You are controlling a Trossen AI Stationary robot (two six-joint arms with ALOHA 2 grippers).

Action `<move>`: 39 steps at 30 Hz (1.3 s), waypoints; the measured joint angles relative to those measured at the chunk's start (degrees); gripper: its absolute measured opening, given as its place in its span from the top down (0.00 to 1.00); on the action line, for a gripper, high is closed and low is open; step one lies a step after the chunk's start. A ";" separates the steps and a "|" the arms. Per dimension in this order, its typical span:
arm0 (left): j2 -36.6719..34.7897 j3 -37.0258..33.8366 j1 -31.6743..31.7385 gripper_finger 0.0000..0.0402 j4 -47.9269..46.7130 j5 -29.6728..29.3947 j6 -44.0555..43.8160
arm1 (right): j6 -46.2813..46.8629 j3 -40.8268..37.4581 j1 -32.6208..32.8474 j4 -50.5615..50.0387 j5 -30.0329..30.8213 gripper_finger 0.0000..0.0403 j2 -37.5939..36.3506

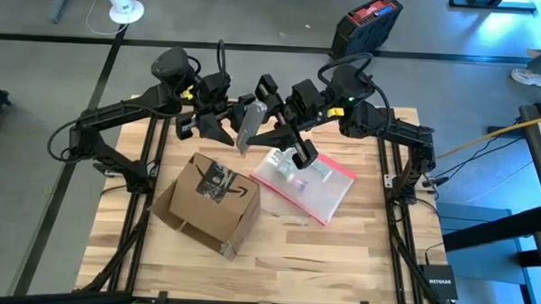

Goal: Unpack boxes
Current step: Break down the cardboard box with the gray cutter until it is fully flat

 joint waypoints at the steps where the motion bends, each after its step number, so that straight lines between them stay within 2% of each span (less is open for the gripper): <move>1: 0.00 0.00 0.00 0.61 0.00 0.01 0.02 | 0.00 0.00 -0.02 0.07 0.00 0.69 0.00; 16: -0.02 -0.02 0.13 0.61 -0.51 0.11 1.62 | 0.53 0.00 -0.02 1.74 0.12 0.69 0.40; 30: 1.57 -0.09 0.42 0.61 -3.48 -0.13 4.32 | 0.54 -0.02 -0.02 2.52 4.45 0.69 1.80; 39: 1.60 -0.09 1.00 0.61 -3.37 1.46 1.97 | 0.59 -0.02 -0.02 2.81 4.50 0.69 1.94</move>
